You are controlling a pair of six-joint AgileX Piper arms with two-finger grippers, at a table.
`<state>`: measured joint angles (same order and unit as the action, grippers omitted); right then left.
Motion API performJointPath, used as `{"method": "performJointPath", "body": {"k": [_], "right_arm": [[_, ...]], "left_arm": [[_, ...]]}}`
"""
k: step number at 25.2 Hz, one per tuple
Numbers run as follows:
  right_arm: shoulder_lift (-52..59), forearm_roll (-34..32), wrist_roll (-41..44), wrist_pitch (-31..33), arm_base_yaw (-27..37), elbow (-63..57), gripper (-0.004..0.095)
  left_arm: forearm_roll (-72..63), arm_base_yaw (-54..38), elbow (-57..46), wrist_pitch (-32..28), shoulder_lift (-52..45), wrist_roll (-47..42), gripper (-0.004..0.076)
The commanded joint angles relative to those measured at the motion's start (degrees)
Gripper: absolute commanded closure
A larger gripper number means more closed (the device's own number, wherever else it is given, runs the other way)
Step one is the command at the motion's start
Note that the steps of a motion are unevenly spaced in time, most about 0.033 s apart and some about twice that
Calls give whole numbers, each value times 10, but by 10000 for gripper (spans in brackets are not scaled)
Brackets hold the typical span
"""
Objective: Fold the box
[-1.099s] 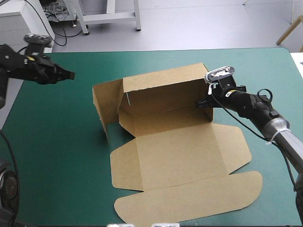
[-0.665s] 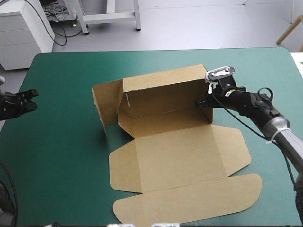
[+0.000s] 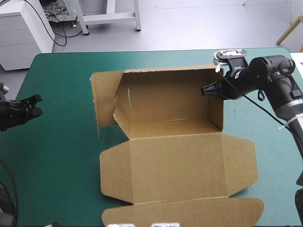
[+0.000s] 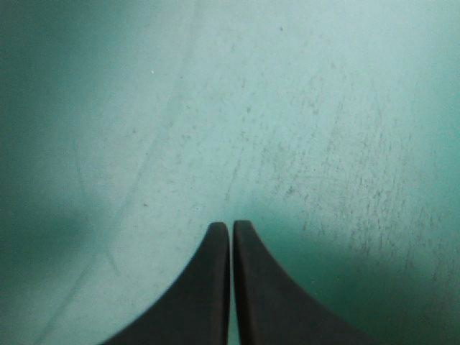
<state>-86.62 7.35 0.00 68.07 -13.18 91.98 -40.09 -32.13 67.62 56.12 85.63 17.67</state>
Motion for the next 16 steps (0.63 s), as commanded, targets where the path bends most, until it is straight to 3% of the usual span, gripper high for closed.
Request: {"method": "performJointPath", "body": {"k": [1, 8, 16], "right_arm": [[25, 10, 17, 8, 3, 3, 926], [19, 11, 25, -15, 3, -131, 926], [-27, 5, -3, -80, 3, -134, 926]], "left_arm": [[-34, 0, 13, -18, -24, -13, 724], [-51, 0, 13, -26, -24, -13, 724], [-69, 0, 13, -26, -24, -13, 724]]}}
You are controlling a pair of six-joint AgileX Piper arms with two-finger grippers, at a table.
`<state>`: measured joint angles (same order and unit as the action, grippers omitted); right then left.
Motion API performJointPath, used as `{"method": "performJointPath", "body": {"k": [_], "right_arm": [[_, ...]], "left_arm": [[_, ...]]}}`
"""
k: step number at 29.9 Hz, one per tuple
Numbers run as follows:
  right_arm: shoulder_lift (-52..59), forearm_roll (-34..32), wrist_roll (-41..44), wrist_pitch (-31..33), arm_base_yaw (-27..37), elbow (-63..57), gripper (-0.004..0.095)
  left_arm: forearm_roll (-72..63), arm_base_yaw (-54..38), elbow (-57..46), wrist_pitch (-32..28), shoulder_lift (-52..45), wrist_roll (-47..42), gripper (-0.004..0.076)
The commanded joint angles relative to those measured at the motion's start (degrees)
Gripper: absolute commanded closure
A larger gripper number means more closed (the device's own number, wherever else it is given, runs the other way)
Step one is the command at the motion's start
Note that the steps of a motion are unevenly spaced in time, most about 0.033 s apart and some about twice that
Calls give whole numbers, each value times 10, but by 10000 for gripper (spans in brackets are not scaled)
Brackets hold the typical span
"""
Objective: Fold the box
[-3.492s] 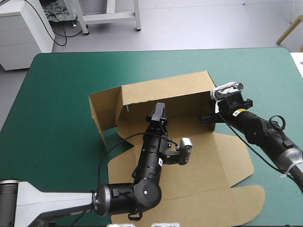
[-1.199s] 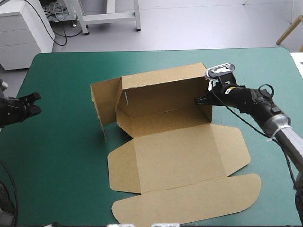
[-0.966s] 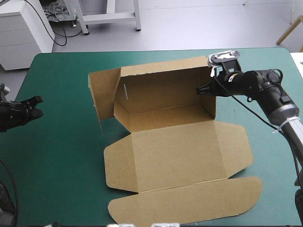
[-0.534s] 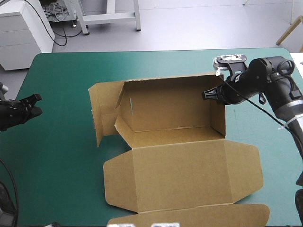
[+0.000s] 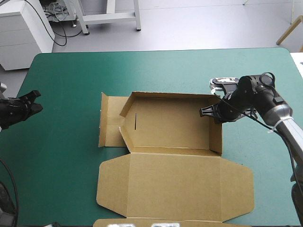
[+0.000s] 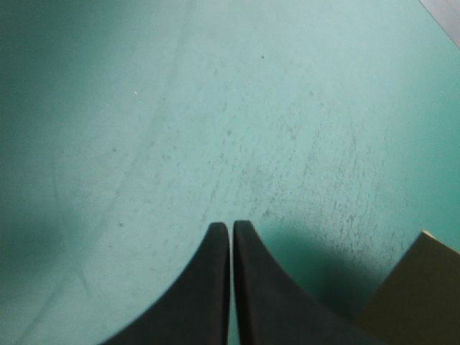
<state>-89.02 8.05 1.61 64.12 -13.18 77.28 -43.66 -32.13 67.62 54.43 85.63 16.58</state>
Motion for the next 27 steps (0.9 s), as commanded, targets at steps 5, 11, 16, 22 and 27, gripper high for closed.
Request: {"method": "performJointPath", "body": {"k": [5, 11, 16, 22, 27], "right_arm": [[-45, -6, -19, -77, 3, 18, 925], [-79, -7, -32, -79, 3, 49, 865], [-80, -2, -35, -64, 3, 85, 519], [-79, -1, -28, -7, 3, 149, 68], [-69, -1, -25, 49, 3, 236, 47]], "left_arm": [[-33, 0, 13, -5, -24, -3, 727], [-33, 0, 13, -6, -24, -5, 734], [-33, 0, 13, -6, -24, -2, 734], [-33, 0, 13, -4, -24, -2, 734], [-32, 0, 13, -3, -24, -2, 734]]}}
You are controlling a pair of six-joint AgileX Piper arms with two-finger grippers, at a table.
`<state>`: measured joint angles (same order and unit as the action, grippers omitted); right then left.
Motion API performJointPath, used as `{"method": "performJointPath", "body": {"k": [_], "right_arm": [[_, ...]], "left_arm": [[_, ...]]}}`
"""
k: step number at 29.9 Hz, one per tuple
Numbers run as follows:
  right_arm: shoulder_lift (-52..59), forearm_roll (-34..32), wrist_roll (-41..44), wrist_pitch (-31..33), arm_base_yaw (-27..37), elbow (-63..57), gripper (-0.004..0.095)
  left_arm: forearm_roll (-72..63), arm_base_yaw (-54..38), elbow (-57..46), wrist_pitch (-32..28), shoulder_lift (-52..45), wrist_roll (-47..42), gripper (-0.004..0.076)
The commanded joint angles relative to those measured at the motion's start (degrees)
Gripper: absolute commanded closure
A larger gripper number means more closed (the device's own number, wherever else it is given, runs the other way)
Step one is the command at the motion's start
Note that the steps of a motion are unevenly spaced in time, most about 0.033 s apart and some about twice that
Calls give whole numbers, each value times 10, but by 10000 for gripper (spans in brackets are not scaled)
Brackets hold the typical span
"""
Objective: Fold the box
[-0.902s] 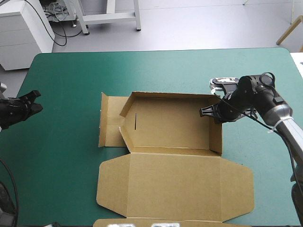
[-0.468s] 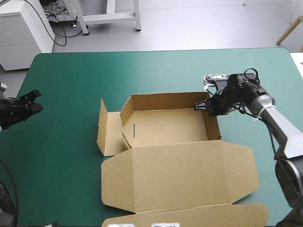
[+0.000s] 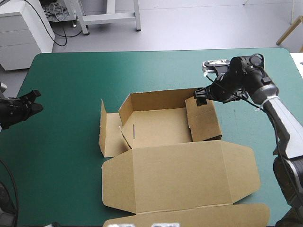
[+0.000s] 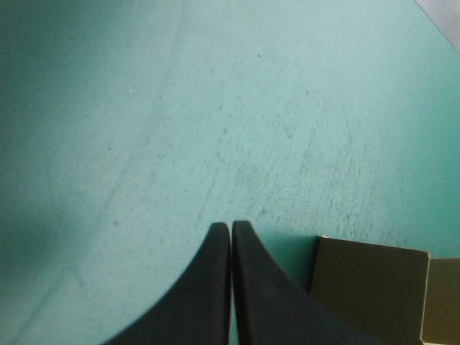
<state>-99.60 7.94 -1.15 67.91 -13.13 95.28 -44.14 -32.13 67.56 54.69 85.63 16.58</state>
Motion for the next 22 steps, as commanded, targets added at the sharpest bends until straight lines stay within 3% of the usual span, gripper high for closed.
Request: {"method": "performJointPath", "body": {"k": [1, 15, 22], "right_arm": [[43, 0, 8, 11, 2, 67, 47], [222, -53, 39, 11, 2, 54, 50], [233, -62, 54, 11, -7, -8, 54]], "left_arm": [[-27, 0, 14, -3, -24, -2, 734], [-19, 0, 14, -4, -24, -2, 734], [-19, 0, 14, -7, -24, -2, 734]]}}
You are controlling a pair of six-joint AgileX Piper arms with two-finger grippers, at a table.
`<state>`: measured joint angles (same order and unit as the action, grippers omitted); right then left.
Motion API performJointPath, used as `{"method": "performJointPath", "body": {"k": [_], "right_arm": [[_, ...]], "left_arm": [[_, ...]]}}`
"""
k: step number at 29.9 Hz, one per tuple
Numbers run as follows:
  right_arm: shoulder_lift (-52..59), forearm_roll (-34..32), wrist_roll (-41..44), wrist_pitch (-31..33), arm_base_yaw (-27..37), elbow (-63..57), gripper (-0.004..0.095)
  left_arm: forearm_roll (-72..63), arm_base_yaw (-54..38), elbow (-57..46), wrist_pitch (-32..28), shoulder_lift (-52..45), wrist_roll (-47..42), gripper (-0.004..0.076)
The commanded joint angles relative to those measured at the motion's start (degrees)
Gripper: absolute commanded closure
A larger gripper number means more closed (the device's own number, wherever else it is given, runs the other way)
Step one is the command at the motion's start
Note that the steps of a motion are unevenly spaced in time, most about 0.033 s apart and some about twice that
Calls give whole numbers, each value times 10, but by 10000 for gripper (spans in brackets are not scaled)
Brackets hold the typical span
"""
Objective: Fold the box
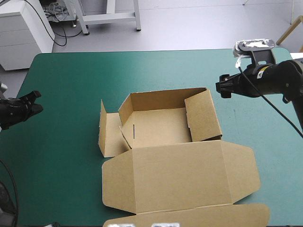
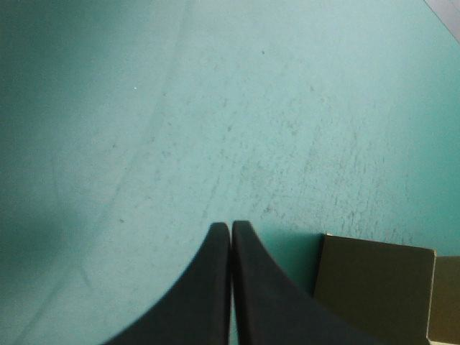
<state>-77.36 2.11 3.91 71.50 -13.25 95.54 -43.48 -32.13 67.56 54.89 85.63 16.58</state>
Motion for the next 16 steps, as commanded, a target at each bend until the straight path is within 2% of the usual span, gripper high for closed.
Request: {"method": "performJointPath", "body": {"k": [1, 8, 16], "right_arm": [[7, -6, 4, -26, -10, -18, 54], [-69, -21, 11, -52, -48, -78, 54], [-167, -21, 11, -73, -49, -98, 54]], "left_arm": [[-26, 0, 14, -9, -24, -2, 734], [-26, 0, 14, -15, -24, -2, 734], [-24, 0, 14, -11, -24, -2, 734]]}}
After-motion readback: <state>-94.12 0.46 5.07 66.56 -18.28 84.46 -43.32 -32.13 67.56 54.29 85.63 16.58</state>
